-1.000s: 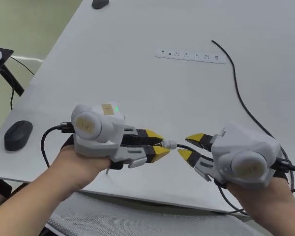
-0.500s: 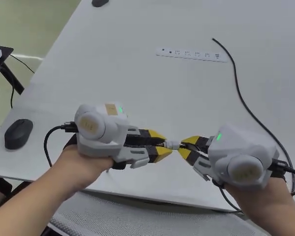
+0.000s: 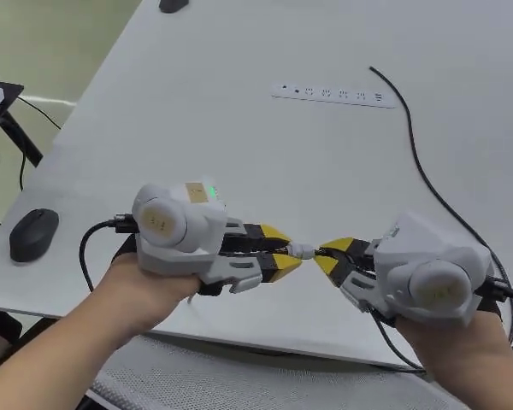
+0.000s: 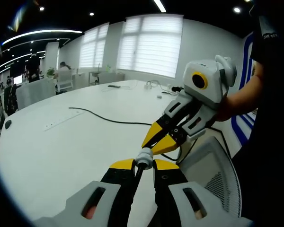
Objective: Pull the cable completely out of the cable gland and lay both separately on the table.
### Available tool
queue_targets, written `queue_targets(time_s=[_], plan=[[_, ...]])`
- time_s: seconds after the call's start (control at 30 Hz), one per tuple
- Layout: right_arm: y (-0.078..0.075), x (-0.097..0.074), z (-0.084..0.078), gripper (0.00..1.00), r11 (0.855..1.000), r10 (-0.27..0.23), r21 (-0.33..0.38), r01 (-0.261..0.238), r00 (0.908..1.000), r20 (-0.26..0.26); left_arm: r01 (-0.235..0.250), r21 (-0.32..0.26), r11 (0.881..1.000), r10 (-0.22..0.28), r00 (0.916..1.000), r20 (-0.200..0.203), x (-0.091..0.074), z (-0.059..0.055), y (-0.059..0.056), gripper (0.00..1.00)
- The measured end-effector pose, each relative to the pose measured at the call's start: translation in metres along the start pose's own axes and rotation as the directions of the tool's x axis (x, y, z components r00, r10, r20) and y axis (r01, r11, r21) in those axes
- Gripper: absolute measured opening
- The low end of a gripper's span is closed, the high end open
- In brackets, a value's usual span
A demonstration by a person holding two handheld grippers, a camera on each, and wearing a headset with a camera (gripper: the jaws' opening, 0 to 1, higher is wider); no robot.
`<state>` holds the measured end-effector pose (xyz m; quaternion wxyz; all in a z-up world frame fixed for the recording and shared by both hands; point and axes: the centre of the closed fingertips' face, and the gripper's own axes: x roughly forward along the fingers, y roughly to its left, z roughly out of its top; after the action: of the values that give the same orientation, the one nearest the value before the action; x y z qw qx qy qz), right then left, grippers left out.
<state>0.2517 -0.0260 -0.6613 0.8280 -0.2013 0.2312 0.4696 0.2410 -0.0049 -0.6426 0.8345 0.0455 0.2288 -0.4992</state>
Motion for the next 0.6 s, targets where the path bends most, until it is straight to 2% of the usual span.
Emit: queue_targets(time_s=[0.13,0.2,0.27,0.33,0.6], plan=[[-0.006,-0.002,-0.004,0.01,0.998,-0.010,0.064,0.010,0.9999,0.006,0.000,0.001,1.000,0.000,1.0000,0.003,-0.003,0.002,0.002,0.15],[-0.009,-0.002,-0.008,0.01,0.993,-0.019,0.118,0.018,0.9998,0.003,-0.002,0.000,1.000,0.002,1.0000,0.005,-0.004,0.003,0.003,0.15],[-0.014,-0.002,-0.010,0.01,0.984,-0.028,0.174,0.026,0.9995,0.011,-0.004,0.002,1.000,0.004,0.9999,0.011,-0.005,0.004,0.004,0.15],[-0.019,-0.002,-0.015,0.01,0.979,-0.038,0.199,0.037,0.9993,0.001,-0.009,0.005,1.000,0.009,0.9999,0.011,-0.006,0.005,0.006,0.15],[-0.034,-0.005,-0.036,0.01,0.942,-0.065,0.327,0.069,0.9976,-0.021,-0.003,0.010,1.000,0.002,0.9999,0.016,-0.008,0.007,0.006,0.15]])
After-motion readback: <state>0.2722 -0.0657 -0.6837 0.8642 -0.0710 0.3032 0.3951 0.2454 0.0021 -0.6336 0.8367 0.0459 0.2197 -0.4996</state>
